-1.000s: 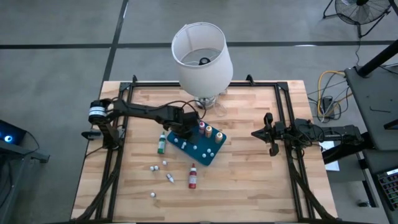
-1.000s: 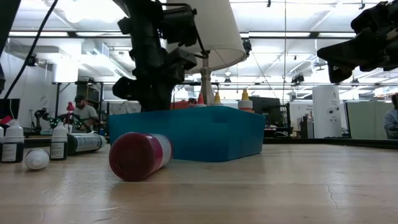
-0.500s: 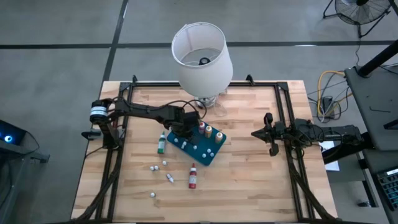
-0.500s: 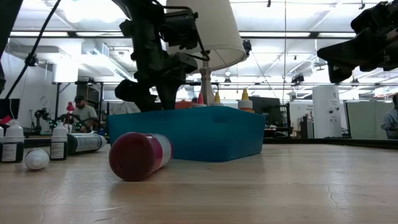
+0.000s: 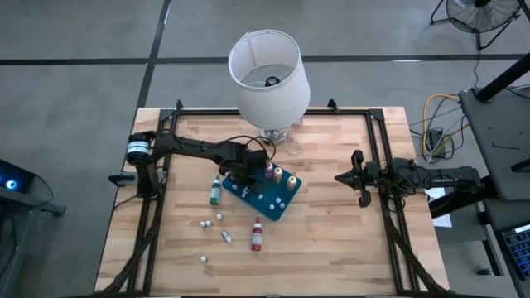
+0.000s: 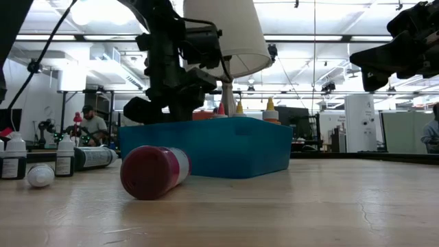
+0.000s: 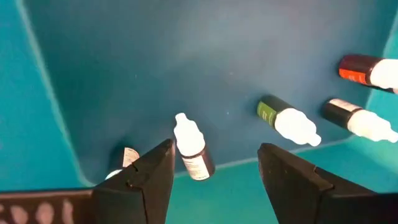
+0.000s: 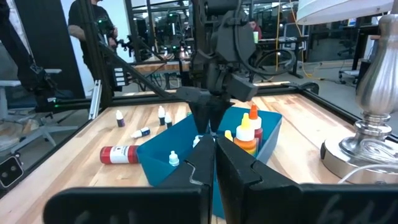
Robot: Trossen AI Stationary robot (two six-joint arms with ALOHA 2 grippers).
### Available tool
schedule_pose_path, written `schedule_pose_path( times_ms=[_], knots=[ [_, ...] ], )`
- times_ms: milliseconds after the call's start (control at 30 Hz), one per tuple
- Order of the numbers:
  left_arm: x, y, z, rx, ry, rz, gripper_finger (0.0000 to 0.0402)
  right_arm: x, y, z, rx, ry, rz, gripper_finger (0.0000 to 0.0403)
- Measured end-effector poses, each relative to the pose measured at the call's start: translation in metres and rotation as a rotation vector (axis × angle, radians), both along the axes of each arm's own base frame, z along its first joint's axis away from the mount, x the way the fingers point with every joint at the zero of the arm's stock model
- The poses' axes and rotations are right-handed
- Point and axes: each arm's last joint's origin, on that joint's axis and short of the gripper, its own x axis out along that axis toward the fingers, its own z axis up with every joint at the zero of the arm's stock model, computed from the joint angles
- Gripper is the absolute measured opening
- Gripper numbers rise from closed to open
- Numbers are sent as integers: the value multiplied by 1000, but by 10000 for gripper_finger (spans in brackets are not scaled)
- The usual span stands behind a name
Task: Pick & Place food coloring
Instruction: Remove the small red food coloring bottle from the blue container
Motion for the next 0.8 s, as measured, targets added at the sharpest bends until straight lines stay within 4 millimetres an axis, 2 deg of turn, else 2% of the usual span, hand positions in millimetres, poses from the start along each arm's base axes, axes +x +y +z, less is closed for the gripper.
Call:
schedule_pose_path(
  times_ms=[800],
  knots=[
    [6,1,-16,-36,61,49,202,0,0,0,0,0,0,9]
  ],
)
